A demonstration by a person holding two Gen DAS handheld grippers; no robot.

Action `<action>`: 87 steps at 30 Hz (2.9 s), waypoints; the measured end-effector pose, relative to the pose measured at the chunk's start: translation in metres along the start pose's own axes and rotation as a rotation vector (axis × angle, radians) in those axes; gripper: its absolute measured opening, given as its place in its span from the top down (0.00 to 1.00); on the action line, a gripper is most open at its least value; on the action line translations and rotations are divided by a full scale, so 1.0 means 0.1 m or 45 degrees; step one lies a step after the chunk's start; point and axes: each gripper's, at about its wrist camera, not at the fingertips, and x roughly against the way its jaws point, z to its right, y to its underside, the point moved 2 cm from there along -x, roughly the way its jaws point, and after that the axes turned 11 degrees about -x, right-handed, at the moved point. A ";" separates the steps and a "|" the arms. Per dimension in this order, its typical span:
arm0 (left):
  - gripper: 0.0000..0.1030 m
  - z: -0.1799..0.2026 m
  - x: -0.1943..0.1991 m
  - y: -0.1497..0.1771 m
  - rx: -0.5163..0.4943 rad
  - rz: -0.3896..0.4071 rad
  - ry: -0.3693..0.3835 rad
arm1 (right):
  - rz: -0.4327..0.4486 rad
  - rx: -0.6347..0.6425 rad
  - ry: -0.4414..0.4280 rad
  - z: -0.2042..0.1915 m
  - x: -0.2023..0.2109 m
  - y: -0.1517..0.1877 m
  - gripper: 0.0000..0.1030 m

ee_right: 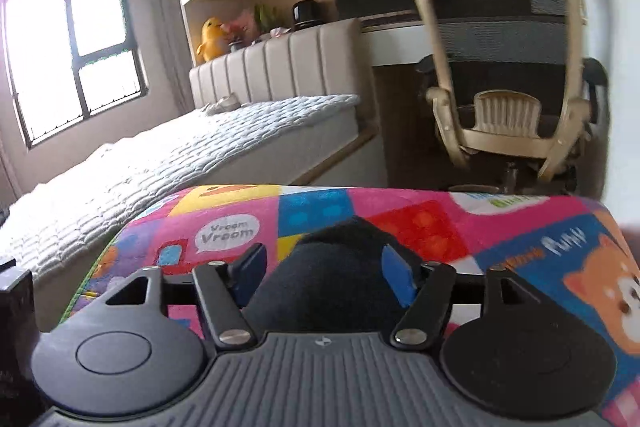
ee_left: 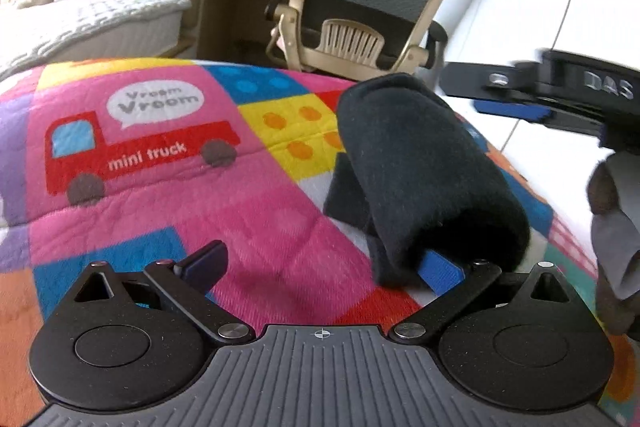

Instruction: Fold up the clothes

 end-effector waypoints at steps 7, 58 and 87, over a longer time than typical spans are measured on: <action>0.00 0.01 0.31 0.00 0.041 0.074 0.016 | 0.016 -0.226 0.066 0.36 0.51 0.27 0.28; 0.00 0.82 1.06 0.69 -0.248 0.439 -0.338 | 0.361 -0.020 0.407 0.12 1.58 1.53 0.00; 0.00 0.83 1.04 0.68 -0.264 0.410 -0.331 | 0.352 -0.024 0.379 0.14 1.59 1.54 0.00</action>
